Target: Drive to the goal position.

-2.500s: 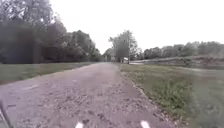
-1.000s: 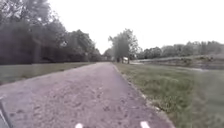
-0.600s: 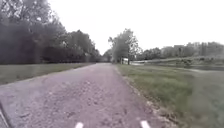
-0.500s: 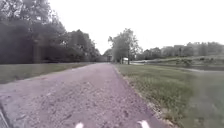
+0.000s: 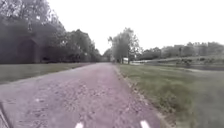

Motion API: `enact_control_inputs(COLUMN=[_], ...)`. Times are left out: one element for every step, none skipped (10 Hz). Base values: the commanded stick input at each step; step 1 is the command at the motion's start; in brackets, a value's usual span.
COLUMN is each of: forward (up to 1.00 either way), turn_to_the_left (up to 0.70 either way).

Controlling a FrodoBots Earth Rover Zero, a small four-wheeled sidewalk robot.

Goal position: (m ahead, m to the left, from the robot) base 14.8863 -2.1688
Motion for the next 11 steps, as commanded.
enact_control_inputs(forward=[0.7, 0.7, 0.7, 0.7, 0.7, 0.7, 0.7, 0.7, 0.7, 0.7, 0.7], turn_to_the_left=[0.0, 0.0, 0.0, 0.0, 0.0, 0.0, 0.0, 0.0, 0.0, 0.0, 0.0])
